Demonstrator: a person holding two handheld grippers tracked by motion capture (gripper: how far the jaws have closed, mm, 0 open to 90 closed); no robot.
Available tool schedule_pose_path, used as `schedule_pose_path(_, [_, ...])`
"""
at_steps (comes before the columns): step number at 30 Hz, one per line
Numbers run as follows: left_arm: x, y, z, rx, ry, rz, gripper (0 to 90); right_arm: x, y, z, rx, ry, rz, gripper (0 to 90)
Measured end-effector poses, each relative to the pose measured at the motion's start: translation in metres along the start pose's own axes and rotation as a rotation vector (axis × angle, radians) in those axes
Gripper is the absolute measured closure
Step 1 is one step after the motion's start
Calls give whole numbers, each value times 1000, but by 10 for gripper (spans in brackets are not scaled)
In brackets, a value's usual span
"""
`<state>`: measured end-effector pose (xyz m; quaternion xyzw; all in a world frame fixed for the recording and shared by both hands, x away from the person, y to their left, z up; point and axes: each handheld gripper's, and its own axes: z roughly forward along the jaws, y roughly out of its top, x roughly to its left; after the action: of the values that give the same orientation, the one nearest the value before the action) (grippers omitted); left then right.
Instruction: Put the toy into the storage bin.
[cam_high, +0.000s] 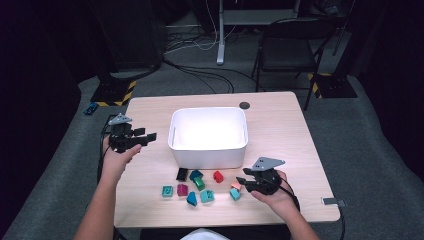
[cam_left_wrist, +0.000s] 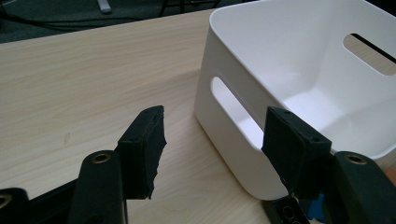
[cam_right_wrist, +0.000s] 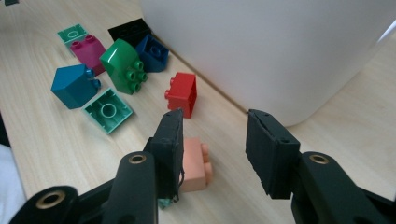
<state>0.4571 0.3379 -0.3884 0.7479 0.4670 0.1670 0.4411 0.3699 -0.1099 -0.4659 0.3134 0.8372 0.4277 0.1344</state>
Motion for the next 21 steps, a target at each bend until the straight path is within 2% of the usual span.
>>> schedule_pose_path(3, [0, 0, 1, 11, -2, 6, 387, 0, -3, 3, 9, 11, 19, 575])
schedule_pose_path(8, [3, 1, 2, 2, -2, -5, 386, 1, -10, 10, 31, 35, 12, 579])
schedule_pose_path(9, [3, 1, 2, 5, -3, -19, 386, 2, -12, 11, 38, 40, 14, 579])
schedule_pose_path(11, [5, 2, 1, 3, -1, -8, 386, 3, -14, 14, 45, 44, 11, 579])
schedule_pose_path(12, [5, 2, 1, 1, 1, -26, 386, 3, -15, 15, 50, 48, 16, 579])
schedule_pose_path(13, [6, 2, 0, 3, 0, -25, 386, 4, -16, 16, 53, 52, 19, 579])
schedule_pose_path(21, [8, 3, -6, -24, 15, -42, 386, 3, -18, 27, 81, 59, 5, 592])
